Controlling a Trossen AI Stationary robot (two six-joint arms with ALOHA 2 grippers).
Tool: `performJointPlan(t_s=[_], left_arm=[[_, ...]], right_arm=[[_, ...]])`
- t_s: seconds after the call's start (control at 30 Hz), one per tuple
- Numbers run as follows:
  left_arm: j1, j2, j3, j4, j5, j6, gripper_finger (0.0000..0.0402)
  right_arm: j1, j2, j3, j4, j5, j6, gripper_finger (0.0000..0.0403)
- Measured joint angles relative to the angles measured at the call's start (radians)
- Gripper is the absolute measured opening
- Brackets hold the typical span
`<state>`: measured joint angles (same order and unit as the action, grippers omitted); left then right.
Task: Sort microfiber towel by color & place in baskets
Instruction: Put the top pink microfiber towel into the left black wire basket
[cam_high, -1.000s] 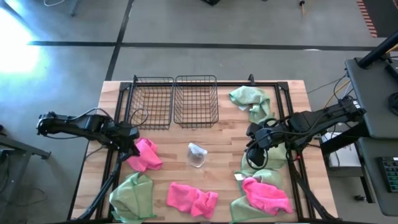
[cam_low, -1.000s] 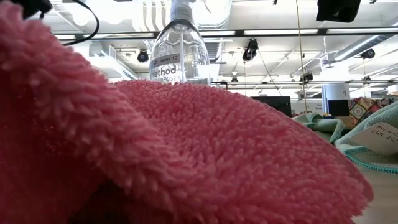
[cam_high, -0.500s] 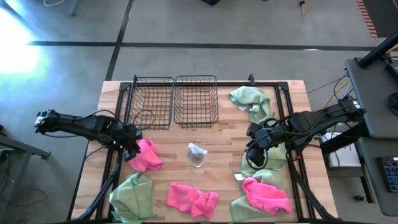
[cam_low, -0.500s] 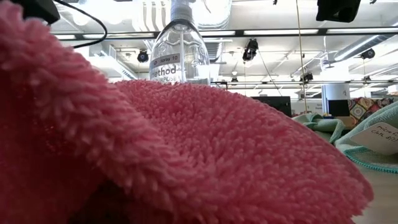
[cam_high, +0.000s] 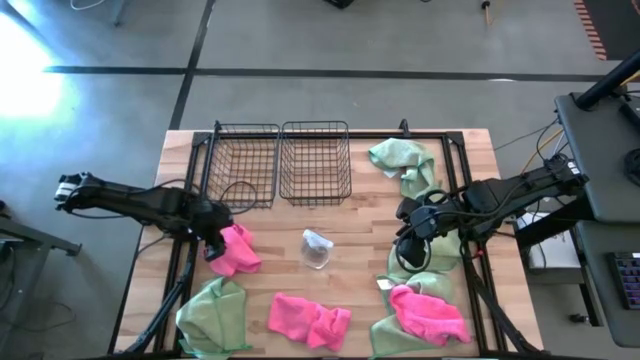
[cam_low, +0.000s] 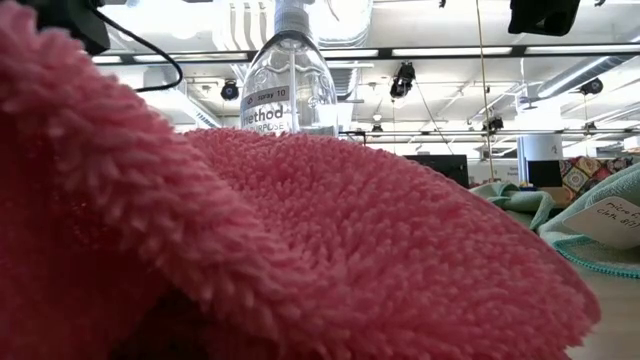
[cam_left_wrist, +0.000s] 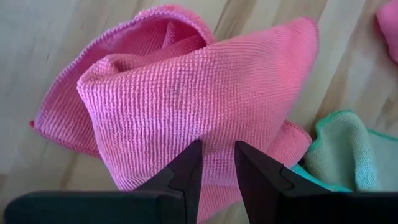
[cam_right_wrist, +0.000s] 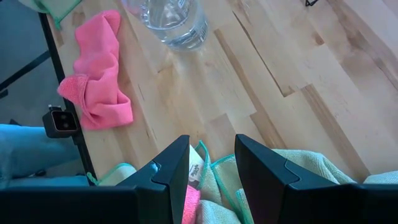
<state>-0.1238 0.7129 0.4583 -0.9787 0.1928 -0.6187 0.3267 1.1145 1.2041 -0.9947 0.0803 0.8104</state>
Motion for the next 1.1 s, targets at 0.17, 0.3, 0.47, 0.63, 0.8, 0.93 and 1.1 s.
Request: performJointPlan(t_s=[0.17,0.3,0.47,0.63,0.8,0.93,1.1], left_arm=[[0.000,0.031,0.000,0.011,0.020,-0.033,0.0088],[0.000,0.049,0.000,0.023,0.030,-0.058,0.0111],[0.000,0.074,0.000,0.048,0.042,-0.084,0.0148],[0.000,0.114,0.000,0.093,0.041,-0.113,0.0184],[0.000,0.169,-0.001,0.106,0.024,-0.112,0.0209],[0.000,0.223,-0.002,0.106,0.007,-0.113,0.0217],[0.000,0.297,-0.003,0.113,-0.013,-0.117,0.0217]], right_arm=[[0.000,0.000,0.000,0.000,0.000,-0.018,0.0123],[0.000,0.000,0.000,0.000,0.000,-0.026,0.0123],[0.000,0.000,0.000,0.000,0.000,-0.027,0.0123],[0.000,0.000,0.000,-0.001,-0.001,-0.029,0.0123],[0.000,0.000,0.000,-0.002,-0.002,-0.056,0.0123],[0.000,0.000,0.000,-0.003,-0.002,-0.065,0.0123],[0.000,0.000,0.000,-0.004,-0.007,-0.065,0.0123]])
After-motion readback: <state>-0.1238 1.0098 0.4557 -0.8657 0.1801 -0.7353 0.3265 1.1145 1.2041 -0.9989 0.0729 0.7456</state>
